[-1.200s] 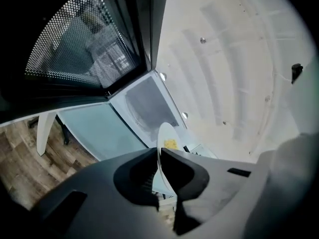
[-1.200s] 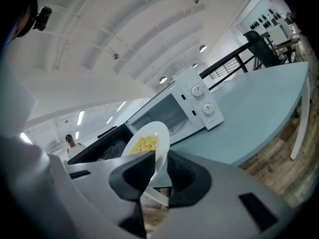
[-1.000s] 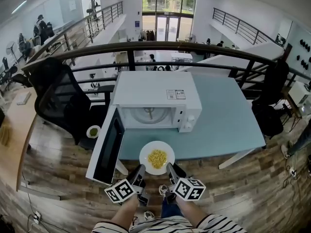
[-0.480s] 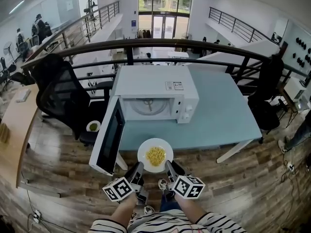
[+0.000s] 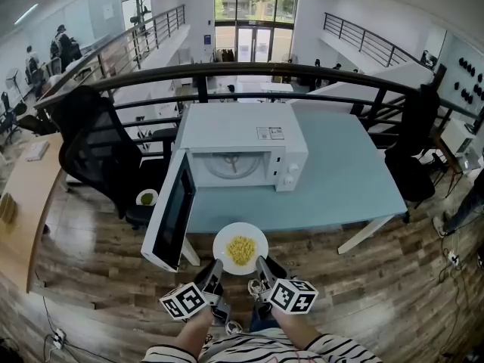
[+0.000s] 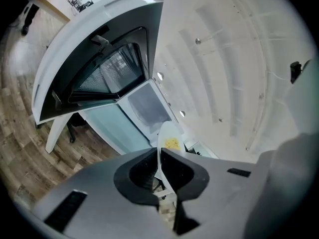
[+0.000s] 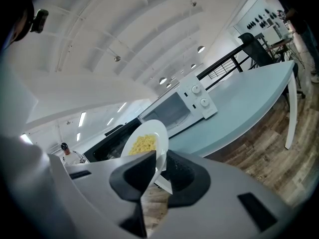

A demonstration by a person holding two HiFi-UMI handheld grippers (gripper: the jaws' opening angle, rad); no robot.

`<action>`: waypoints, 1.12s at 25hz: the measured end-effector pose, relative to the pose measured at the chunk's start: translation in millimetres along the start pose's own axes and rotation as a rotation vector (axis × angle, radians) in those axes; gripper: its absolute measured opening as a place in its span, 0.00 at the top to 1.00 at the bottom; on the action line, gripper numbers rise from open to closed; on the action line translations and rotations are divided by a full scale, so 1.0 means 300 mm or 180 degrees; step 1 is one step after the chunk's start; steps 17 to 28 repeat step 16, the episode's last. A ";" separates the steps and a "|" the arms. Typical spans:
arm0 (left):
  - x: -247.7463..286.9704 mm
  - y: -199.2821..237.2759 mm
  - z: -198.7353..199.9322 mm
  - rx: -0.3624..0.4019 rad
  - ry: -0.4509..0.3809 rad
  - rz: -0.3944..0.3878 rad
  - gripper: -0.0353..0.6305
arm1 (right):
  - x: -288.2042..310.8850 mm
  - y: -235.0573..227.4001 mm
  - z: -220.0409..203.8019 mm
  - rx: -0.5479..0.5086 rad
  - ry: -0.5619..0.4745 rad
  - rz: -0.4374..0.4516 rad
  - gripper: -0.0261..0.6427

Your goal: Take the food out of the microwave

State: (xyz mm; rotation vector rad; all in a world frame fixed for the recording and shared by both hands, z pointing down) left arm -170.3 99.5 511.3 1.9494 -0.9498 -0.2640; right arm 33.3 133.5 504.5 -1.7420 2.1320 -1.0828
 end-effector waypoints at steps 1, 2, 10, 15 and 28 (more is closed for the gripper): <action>-0.001 0.002 -0.003 -0.0004 0.0000 0.0004 0.89 | -0.001 -0.002 -0.002 0.0001 0.0003 0.0000 0.85; -0.002 0.002 -0.006 -0.0007 -0.0002 0.0009 0.89 | -0.001 -0.003 -0.003 0.0001 0.0009 0.0002 0.85; 0.012 0.010 -0.007 -0.0027 -0.0022 0.0049 0.89 | 0.018 -0.017 0.002 -0.0002 0.0075 0.0024 0.85; 0.034 0.019 0.013 -0.0017 -0.0030 0.0058 0.89 | 0.048 -0.018 0.018 -0.0006 0.0084 0.0029 0.85; 0.040 0.020 0.018 -0.0018 -0.0030 0.0059 0.89 | 0.054 -0.018 0.023 -0.0004 0.0084 0.0029 0.85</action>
Point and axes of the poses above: the fingertips, and each gripper's own axes: x forward along the fingers, y to its left, z out of its top, the point moved 7 cm from there along -x, backward along the fingers, and after that the axes turned 1 degree about x, right-handed, at the moved point
